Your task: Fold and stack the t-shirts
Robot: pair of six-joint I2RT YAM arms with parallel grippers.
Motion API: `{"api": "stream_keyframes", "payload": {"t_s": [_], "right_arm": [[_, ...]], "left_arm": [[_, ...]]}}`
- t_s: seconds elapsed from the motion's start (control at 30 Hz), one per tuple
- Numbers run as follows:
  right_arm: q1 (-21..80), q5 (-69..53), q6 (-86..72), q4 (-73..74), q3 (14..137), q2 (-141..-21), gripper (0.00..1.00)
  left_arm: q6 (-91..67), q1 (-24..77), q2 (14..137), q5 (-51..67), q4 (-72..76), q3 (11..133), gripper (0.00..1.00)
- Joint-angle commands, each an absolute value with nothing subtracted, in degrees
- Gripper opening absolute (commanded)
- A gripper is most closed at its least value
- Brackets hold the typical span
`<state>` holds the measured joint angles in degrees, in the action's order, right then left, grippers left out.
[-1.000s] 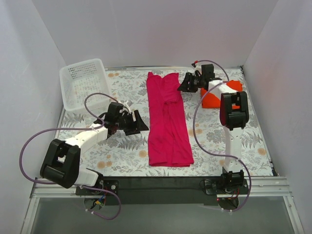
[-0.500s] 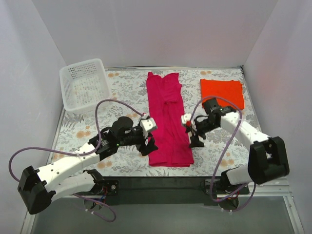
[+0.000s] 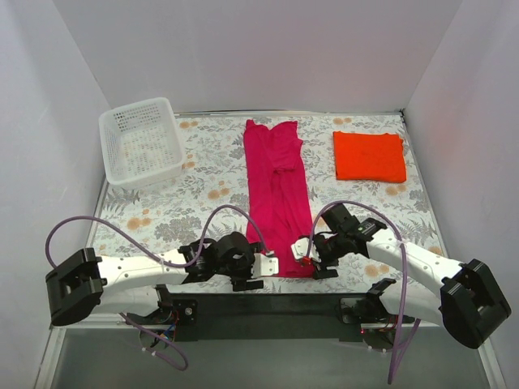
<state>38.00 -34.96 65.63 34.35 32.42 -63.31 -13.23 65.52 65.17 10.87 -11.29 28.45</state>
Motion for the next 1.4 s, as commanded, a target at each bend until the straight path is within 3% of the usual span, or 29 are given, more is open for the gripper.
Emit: {"api": "stream_keyframes", "payload": {"t_s": [0.0, 0.3, 0.7, 0.77, 0.9, 1.0, 1.17, 1.37], "right_arm": [[38.5, -32.3, 63.4, 29.6, 30.9, -62.0, 0.68], [38.7, -33.5, 64.8, 29.0, 28.8, -62.0, 0.68], [43.0, -31.0, 66.2, 28.0, 26.6, -63.7, 0.66], [43.0, -29.9, 65.4, 27.1, 26.5, -64.1, 0.63], [43.0, -28.2, 64.1, 26.1, 26.3, -64.0, 0.45], [43.0, -27.9, 64.0, 25.8, 26.2, -63.9, 0.39], [43.0, -27.9, 63.7, 25.8, 26.2, -64.6, 0.26], [43.0, -27.9, 63.6, 25.9, 26.5, -65.0, 0.13]], "left_arm": [[-10.6, 65.9, 67.2, 8.3, -5.2, 27.5, 0.64], [-9.9, 67.2, 72.9, 8.7, -4.7, 26.1, 0.59], [-9.6, 69.0, 76.7, 0.7, -2.6, 23.8, 0.23], [-9.5, 69.0, 76.2, -1.0, -2.5, 23.6, 0.20], [-9.2, 68.9, 75.3, -1.4, -2.5, 23.1, 0.13], [-9.0, 69.0, 75.3, -1.3, -2.6, 22.9, 0.13], [-8.2, 69.0, 72.3, -0.5, -3.9, 22.5, 0.34], [-5.7, 68.9, 66.1, 1.7, -5.7, 20.6, 0.47]]}}
